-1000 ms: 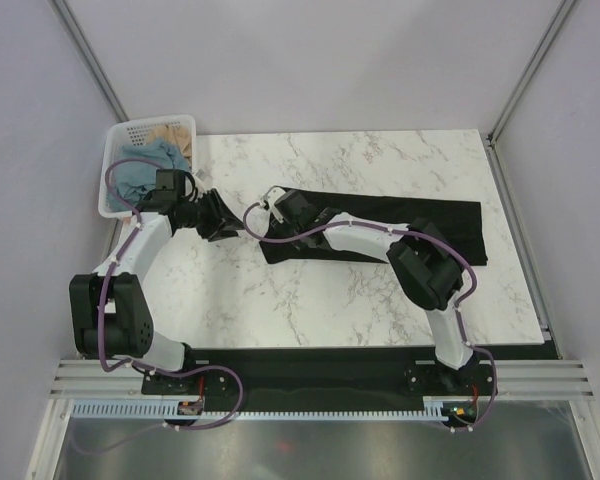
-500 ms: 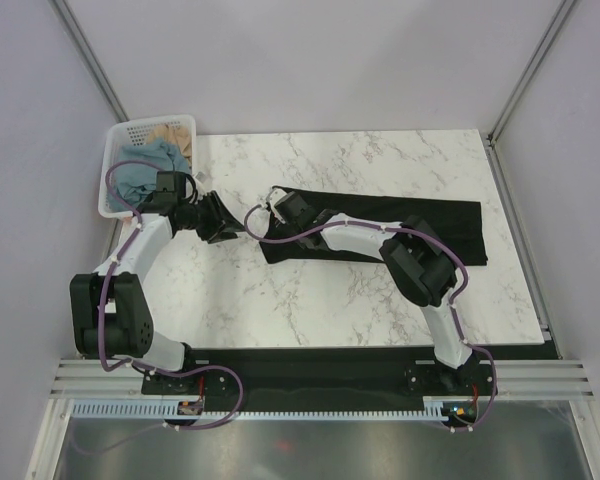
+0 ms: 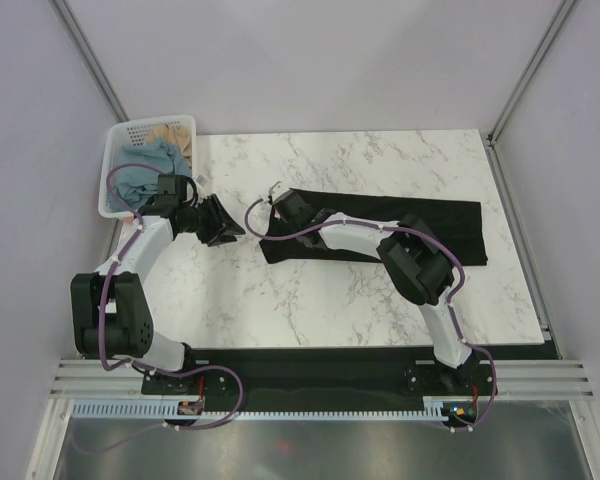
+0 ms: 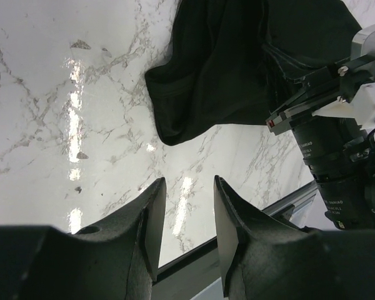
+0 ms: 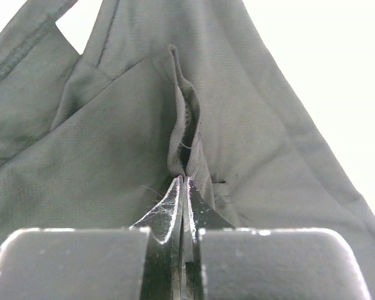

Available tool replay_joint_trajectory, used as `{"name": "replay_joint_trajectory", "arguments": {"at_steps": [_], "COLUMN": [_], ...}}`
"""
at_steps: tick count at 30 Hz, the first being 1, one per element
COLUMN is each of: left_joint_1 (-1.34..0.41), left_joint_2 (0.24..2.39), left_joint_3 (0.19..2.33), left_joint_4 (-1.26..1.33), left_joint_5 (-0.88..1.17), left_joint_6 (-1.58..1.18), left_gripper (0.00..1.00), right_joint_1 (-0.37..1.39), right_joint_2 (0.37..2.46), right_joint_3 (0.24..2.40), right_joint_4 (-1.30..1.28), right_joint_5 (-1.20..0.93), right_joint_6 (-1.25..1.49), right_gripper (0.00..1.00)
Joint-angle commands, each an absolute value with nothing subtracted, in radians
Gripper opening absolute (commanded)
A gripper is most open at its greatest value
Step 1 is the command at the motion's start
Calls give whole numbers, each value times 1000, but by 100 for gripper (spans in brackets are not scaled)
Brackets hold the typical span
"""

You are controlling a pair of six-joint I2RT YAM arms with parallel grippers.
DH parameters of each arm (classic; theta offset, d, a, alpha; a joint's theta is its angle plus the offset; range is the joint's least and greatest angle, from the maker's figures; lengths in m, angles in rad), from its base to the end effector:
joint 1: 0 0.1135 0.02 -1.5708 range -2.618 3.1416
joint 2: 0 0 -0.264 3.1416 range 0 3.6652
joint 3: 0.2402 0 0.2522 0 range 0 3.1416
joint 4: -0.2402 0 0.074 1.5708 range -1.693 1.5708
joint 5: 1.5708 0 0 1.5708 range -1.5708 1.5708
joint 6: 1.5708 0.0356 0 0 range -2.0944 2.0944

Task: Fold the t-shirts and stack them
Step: Fold the tshirt

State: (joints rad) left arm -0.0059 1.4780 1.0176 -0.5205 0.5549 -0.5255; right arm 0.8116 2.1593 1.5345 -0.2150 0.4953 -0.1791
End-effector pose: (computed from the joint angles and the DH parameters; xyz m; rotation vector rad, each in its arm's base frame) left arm 0.2995 -0.0205 0.2346 -0.4455 2.5419 -0.9116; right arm 0.3362 0.3297 0.1601 -0.8936 2.1201 -0.2777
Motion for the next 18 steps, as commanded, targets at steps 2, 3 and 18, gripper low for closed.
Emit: {"name": "replay_joint_trajectory", "arguments": {"at_steps": [2,3,18], "left_joint_1": [-2,-2,-2], "left_joint_2": [1466,1468,1471], "left_joint_3": [1008,1008,986], "left_joint_4": [-491,-491,-489], "left_joint_5": [551,549,534], "left_joint_6": [-543,-543,-541], "left_gripper": [44,44,44], "right_joint_1": [813,811,723], "right_joint_2": [2099,2095,2040], "right_joint_3": [1551,1552,1509], "right_joint_4": [-156,-152,-126], "right_joint_5": [566,578,653], "right_joint_6": [-161,-161,-60], "right_gripper": [0,0,0]}}
